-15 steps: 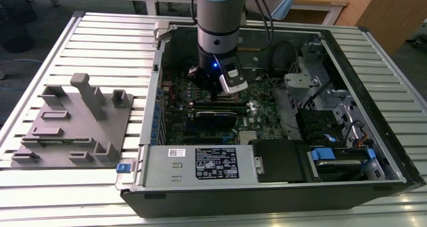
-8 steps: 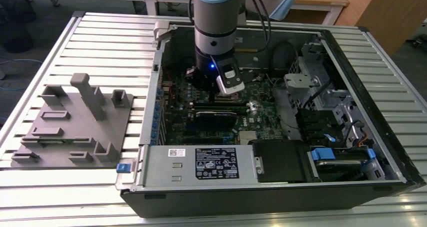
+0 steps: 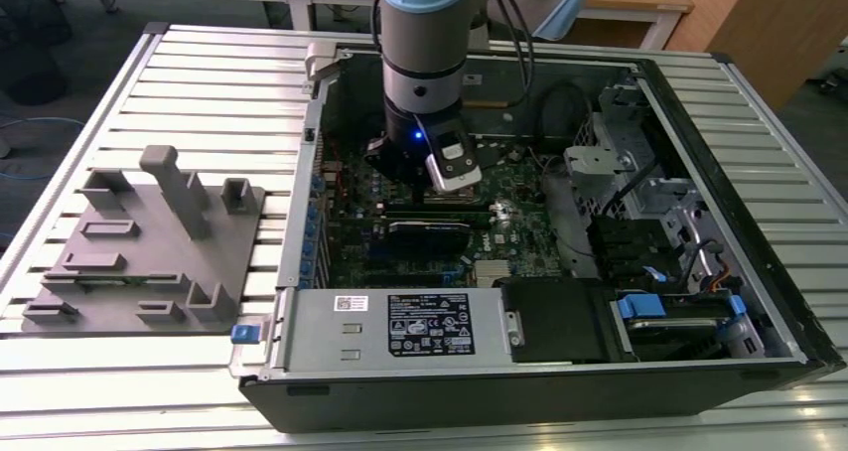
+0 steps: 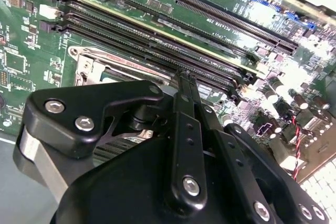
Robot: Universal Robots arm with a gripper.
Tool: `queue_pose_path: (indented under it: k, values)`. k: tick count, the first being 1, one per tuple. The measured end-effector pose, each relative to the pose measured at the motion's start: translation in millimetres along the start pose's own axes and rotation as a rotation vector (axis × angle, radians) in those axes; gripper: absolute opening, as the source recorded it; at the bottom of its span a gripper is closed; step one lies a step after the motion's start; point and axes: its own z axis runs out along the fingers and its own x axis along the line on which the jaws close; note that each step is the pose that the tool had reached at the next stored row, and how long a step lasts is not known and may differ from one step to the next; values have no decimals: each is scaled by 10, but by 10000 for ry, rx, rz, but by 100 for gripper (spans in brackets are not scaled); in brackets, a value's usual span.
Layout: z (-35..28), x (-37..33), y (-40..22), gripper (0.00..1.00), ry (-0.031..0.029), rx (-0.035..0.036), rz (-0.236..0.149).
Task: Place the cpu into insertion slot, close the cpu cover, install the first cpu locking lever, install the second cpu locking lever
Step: 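Install the second cpu locking lever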
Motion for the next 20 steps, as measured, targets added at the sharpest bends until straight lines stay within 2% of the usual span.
queue_pose_path:
  k: [3, 5, 9, 16, 17, 20]
  values:
    - [2, 2, 0, 11, 4, -32, 1]
    - [3, 3, 0, 11, 16, -120, 6]
    - [7, 7, -3, 11, 46, -343, 15]
    - [41, 23, -24, 11, 75, -544, 24]
    - [43, 28, -26, 11, 81, -591, 25]
    - [47, 41, -32, 11, 110, -795, 36]
